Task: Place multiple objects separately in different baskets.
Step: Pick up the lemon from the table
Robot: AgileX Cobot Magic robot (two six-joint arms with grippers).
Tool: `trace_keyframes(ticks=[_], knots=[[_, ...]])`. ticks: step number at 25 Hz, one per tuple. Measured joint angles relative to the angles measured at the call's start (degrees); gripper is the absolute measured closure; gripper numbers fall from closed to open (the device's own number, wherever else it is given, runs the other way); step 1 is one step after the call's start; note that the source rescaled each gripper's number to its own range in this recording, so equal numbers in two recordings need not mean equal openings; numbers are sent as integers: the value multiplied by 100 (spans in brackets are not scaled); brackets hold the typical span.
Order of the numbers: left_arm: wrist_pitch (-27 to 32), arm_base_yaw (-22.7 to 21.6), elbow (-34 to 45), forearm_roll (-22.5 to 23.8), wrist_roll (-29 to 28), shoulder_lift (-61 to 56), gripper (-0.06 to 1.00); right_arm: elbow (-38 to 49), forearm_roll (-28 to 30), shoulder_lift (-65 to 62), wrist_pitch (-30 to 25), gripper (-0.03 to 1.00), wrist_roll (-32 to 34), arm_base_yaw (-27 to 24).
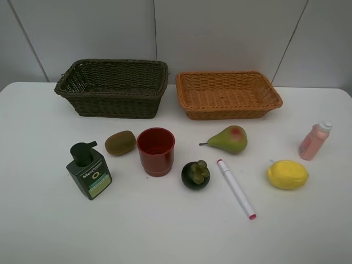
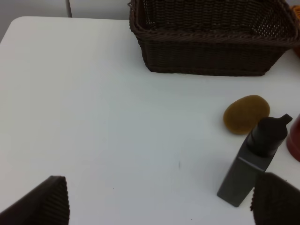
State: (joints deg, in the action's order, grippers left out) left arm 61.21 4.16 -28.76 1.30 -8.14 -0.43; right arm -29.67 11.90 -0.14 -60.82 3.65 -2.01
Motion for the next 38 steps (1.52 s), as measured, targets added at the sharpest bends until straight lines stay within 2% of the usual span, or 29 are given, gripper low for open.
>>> trace_keyframes(ticks=[33, 38], knots=[[0, 0, 0, 0, 0, 0, -6, 0, 2, 14, 0, -3, 0, 0], [0, 0, 0, 0, 0, 0, -6, -21, -178, 909, 6, -3, 0, 0]])
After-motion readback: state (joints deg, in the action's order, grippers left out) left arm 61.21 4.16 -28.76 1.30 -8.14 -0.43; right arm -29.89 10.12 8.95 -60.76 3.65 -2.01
